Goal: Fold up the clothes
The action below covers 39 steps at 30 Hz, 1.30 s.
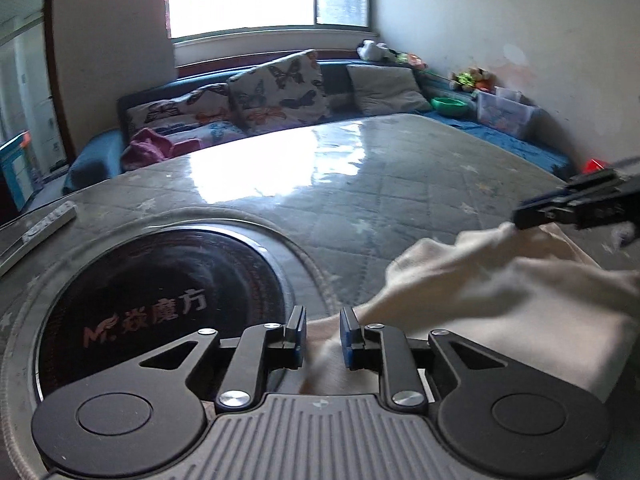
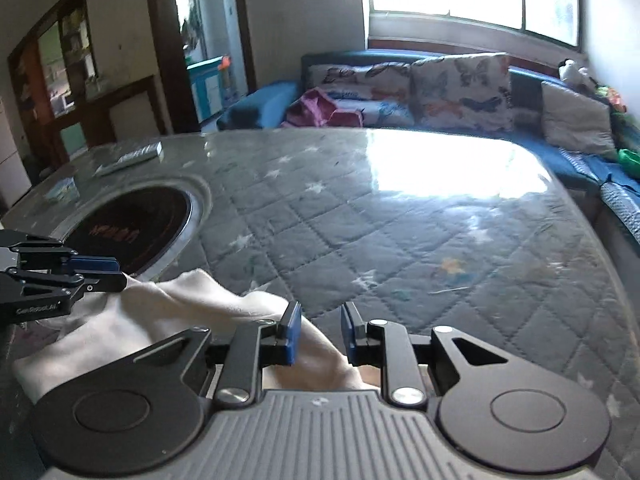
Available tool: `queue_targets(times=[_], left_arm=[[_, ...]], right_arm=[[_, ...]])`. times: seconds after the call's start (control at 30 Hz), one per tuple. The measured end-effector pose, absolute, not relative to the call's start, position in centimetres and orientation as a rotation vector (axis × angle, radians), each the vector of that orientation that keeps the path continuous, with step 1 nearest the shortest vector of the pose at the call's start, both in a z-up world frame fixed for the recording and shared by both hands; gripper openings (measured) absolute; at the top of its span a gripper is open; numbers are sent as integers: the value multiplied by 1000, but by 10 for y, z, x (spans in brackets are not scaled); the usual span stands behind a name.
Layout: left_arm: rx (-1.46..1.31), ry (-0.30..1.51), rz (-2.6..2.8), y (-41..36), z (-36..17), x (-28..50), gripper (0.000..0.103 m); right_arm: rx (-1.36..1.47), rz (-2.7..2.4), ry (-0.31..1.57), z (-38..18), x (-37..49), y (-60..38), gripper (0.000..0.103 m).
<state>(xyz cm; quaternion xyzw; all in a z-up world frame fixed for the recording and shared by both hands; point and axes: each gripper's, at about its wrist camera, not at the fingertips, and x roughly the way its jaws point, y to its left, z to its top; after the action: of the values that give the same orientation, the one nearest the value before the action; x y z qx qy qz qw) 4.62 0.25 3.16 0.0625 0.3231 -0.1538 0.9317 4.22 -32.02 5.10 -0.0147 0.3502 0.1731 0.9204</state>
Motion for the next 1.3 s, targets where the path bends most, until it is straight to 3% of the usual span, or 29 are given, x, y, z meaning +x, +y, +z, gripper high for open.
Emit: queue_targets(times=[0.27,0.53,1.03,1.2,1.3], left_arm=[[91,647,-462,-31,55,40,18],[52,742,-447,-52,36,62,18],[54,736,-430,-54,34,61,19],[69,727,-436,-60,34,59,37],[93,717,-431,-65,33,56,42]], right_arm=[[-43,429,718,50,34,-301,20],[-27,384,771,32,49,-302,15],[-45,363,754,30,55,-299,15],[-69,349,714,42,36,-308,15],[-85,377,698,45,17,-310,15]])
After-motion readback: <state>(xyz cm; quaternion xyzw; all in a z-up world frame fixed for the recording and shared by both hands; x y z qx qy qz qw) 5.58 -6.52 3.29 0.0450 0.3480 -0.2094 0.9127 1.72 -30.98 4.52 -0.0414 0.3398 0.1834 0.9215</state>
